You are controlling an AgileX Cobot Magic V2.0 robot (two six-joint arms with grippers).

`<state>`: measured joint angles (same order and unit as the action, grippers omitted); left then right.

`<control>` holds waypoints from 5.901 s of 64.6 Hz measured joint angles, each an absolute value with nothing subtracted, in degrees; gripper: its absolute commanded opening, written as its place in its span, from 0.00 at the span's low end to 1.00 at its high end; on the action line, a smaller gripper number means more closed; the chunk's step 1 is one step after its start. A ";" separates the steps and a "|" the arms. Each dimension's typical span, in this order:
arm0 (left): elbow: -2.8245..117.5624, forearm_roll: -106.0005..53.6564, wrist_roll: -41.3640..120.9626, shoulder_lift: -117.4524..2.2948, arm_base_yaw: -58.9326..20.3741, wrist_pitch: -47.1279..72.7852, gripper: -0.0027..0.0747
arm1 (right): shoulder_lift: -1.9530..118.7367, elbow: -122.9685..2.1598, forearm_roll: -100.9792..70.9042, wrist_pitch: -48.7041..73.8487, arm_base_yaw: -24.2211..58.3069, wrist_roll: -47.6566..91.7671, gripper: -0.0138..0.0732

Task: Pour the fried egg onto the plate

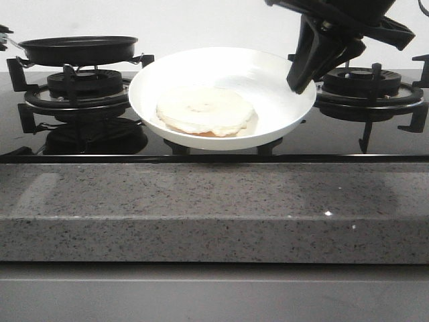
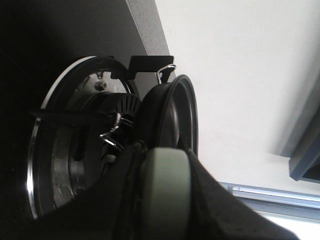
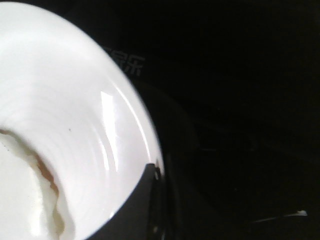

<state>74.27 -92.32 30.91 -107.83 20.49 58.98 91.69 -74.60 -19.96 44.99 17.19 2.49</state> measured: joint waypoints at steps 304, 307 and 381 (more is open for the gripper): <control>51.57 -1.67 -3.10 -32.46 -9.19 57.93 0.68 | 120.36 -117.98 -15.84 65.52 11.59 -18.72 0.49; 51.57 -1.67 -3.10 -32.46 -9.19 57.93 0.68 | 119.92 -118.44 -15.84 65.65 11.59 -18.50 0.49; 51.57 -1.67 -3.22 -32.46 -9.19 57.93 0.68 | 41.21 -51.99 -5.45 55.28 11.59 -1.33 0.49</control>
<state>51.57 -1.67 -3.22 -32.46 -9.19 57.93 41.21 -51.99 -5.45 55.28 11.59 -1.33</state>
